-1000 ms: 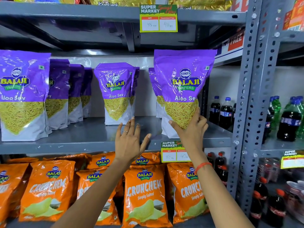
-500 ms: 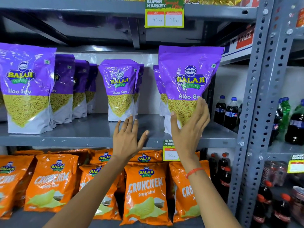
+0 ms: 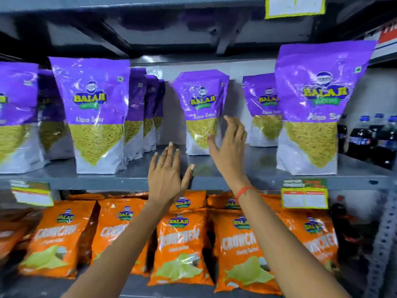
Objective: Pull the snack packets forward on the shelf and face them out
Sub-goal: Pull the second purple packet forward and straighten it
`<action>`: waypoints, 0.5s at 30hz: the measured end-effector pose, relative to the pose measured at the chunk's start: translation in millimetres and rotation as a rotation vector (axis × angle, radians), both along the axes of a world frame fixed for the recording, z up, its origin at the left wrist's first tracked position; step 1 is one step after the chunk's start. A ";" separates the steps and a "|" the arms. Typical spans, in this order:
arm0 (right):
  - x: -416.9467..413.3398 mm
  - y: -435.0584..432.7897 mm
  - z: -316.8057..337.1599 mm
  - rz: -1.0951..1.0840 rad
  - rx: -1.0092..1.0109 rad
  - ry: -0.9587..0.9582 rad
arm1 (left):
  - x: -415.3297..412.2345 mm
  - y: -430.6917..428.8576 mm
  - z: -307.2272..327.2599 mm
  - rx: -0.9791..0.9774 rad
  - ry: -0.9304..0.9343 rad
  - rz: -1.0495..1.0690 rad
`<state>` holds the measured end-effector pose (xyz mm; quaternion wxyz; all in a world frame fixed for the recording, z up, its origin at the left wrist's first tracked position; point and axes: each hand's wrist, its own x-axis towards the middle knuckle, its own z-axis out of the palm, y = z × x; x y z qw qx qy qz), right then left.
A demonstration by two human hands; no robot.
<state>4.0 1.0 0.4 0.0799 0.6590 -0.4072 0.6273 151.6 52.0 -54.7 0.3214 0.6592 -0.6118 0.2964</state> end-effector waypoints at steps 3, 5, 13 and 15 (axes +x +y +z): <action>24.1 -26.9 7.6 -0.016 0.199 0.065 | 15.1 0.0 -1.3 -0.017 -0.013 -0.026; 35.4 -44.3 10.4 0.000 0.290 0.070 | 18.2 -0.9 -6.2 -0.030 -0.031 -0.046; 54.8 -86.0 15.0 -0.051 0.502 0.030 | 24.0 -7.9 -13.4 -0.125 -0.047 -0.097; 58.0 -90.2 17.7 -0.039 0.549 0.012 | 25.3 -10.4 -15.2 -0.145 -0.050 -0.099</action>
